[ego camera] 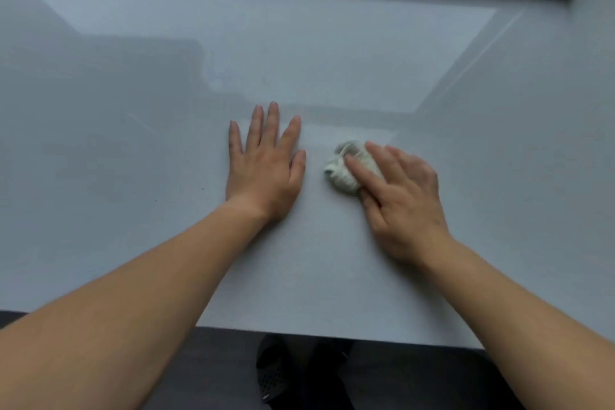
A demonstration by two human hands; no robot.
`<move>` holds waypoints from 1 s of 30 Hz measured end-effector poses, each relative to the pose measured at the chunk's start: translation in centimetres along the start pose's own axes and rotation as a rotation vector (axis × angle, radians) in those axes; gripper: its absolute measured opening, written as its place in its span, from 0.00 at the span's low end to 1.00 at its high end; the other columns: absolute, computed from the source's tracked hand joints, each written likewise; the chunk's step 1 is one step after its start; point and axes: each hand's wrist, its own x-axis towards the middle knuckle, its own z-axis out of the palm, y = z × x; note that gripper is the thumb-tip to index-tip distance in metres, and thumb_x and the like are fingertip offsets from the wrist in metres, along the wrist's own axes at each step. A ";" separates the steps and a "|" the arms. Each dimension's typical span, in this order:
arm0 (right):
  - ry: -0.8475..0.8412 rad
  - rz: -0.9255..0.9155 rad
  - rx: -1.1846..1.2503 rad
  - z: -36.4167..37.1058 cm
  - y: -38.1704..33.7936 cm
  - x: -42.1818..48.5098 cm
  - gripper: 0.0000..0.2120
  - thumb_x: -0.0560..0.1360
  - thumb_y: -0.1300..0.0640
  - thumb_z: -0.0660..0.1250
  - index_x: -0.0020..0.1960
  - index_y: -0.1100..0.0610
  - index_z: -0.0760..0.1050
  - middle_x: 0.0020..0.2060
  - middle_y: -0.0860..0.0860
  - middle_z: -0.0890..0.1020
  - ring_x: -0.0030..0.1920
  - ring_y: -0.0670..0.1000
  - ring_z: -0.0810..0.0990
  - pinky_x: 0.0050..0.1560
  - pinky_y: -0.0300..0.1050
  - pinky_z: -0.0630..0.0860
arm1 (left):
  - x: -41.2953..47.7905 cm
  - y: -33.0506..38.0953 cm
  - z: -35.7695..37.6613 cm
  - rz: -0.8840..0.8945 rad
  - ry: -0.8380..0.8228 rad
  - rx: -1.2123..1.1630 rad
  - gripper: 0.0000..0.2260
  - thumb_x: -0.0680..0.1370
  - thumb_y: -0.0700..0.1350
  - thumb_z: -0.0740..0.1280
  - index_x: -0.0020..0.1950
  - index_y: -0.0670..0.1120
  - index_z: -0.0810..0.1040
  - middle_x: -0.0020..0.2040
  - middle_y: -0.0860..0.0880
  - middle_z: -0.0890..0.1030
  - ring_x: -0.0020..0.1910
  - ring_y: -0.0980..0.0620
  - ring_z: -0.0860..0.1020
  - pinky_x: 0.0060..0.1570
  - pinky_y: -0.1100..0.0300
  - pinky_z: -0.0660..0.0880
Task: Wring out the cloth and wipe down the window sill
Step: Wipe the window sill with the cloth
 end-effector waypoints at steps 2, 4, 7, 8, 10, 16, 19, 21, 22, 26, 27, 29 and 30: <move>0.053 0.197 0.033 0.0 -0.5 0.6 0.23 0.80 0.49 0.56 0.75 0.40 0.64 0.77 0.49 0.63 0.75 0.57 0.60 0.72 0.56 0.53 | -0.1 0.0 -0.4 0.007 0.059 -0.137 0.24 0.82 0.52 0.55 0.78 0.51 0.59 0.81 0.46 0.52 0.80 0.49 0.46 0.75 0.43 0.37; 0.113 0.339 0.057 0.5 -2.9 -0.5 0.24 0.80 0.50 0.57 0.76 0.40 0.62 0.77 0.50 0.62 0.75 0.57 0.59 0.73 0.58 0.52 | -1.0 -0.2 -0.9 0.006 0.152 -0.336 0.20 0.81 0.46 0.60 0.74 0.47 0.68 0.78 0.44 0.62 0.79 0.48 0.55 0.76 0.45 0.41; 0.101 0.161 0.015 1.7 -6.2 -5.1 0.26 0.77 0.50 0.60 0.76 0.42 0.64 0.76 0.51 0.64 0.73 0.58 0.62 0.71 0.60 0.54 | -3.7 -0.3 -1.4 0.049 0.209 -0.388 0.18 0.78 0.41 0.61 0.69 0.44 0.73 0.73 0.42 0.70 0.76 0.45 0.62 0.76 0.42 0.46; 0.076 0.067 -0.007 1.8 -6.3 -6.5 0.26 0.77 0.49 0.59 0.75 0.42 0.64 0.76 0.51 0.65 0.73 0.58 0.64 0.71 0.59 0.55 | -4.9 -0.4 -1.3 0.059 0.199 -0.357 0.18 0.78 0.42 0.60 0.68 0.45 0.74 0.72 0.42 0.70 0.76 0.44 0.62 0.76 0.41 0.46; 0.022 -0.051 -0.026 1.3 -4.7 -7.5 0.25 0.77 0.48 0.58 0.75 0.40 0.65 0.75 0.50 0.67 0.73 0.58 0.65 0.71 0.57 0.55 | -7.3 -0.7 -1.0 0.049 0.141 -0.271 0.20 0.78 0.46 0.58 0.69 0.47 0.73 0.75 0.43 0.67 0.77 0.44 0.59 0.76 0.40 0.44; 0.158 0.328 0.050 1.2 -6.3 -7.5 0.23 0.79 0.49 0.58 0.74 0.42 0.67 0.74 0.51 0.67 0.72 0.59 0.65 0.70 0.59 0.57 | -10.5 -1.7 0.3 0.036 -0.018 -0.029 0.28 0.79 0.56 0.46 0.79 0.54 0.55 0.81 0.48 0.47 0.80 0.49 0.41 0.75 0.41 0.36; 0.155 0.140 0.000 2.9 -9.7 -11.2 0.25 0.77 0.49 0.60 0.74 0.43 0.66 0.74 0.51 0.68 0.71 0.59 0.66 0.69 0.61 0.59 | -10.3 -1.8 0.4 0.035 -0.021 -0.015 0.28 0.78 0.57 0.46 0.80 0.54 0.53 0.81 0.48 0.46 0.79 0.49 0.41 0.75 0.41 0.36; 0.095 -0.054 -0.027 3.0 -9.0 -13.1 0.26 0.77 0.48 0.60 0.75 0.41 0.65 0.74 0.50 0.68 0.72 0.58 0.66 0.70 0.59 0.58 | -10.4 -1.9 0.5 0.039 -0.014 -0.026 0.28 0.79 0.57 0.46 0.79 0.54 0.54 0.81 0.48 0.47 0.79 0.49 0.41 0.75 0.41 0.36; 0.078 -0.101 -0.032 2.7 -7.9 -13.4 0.25 0.77 0.48 0.60 0.74 0.41 0.66 0.74 0.50 0.68 0.71 0.58 0.67 0.70 0.59 0.59 | -10.5 -1.9 0.6 0.041 -0.012 -0.031 0.28 0.79 0.57 0.46 0.79 0.54 0.54 0.81 0.48 0.47 0.79 0.49 0.41 0.75 0.41 0.36; 0.121 0.206 0.001 1.5 -5.1 -11.9 0.23 0.77 0.49 0.61 0.73 0.44 0.70 0.72 0.53 0.70 0.69 0.62 0.69 0.68 0.60 0.62 | -10.5 -1.8 0.8 0.038 0.004 -0.030 0.26 0.81 0.54 0.51 0.79 0.54 0.55 0.81 0.48 0.48 0.80 0.48 0.43 0.75 0.40 0.37; 0.151 0.325 0.031 1.5 -5.7 -11.5 0.23 0.78 0.49 0.59 0.73 0.44 0.69 0.73 0.53 0.69 0.70 0.61 0.68 0.69 0.60 0.60 | -10.4 -1.6 0.7 0.022 0.013 -0.057 0.25 0.80 0.53 0.54 0.78 0.54 0.57 0.81 0.47 0.50 0.80 0.48 0.44 0.75 0.40 0.37; 0.168 0.397 0.027 1.9 -7.7 -11.7 0.25 0.78 0.48 0.57 0.75 0.43 0.66 0.75 0.52 0.66 0.72 0.60 0.64 0.71 0.61 0.57 | -10.0 -0.9 0.3 -0.046 0.040 -0.162 0.23 0.79 0.49 0.58 0.75 0.53 0.65 0.80 0.47 0.55 0.79 0.47 0.48 0.74 0.38 0.37; 0.153 0.315 0.000 2.3 -8.6 -12.5 0.25 0.78 0.47 0.56 0.75 0.43 0.65 0.75 0.52 0.65 0.73 0.59 0.63 0.71 0.61 0.56 | -9.8 -0.4 0.1 -0.082 0.058 -0.210 0.21 0.78 0.48 0.59 0.73 0.53 0.68 0.79 0.46 0.58 0.79 0.46 0.49 0.74 0.37 0.37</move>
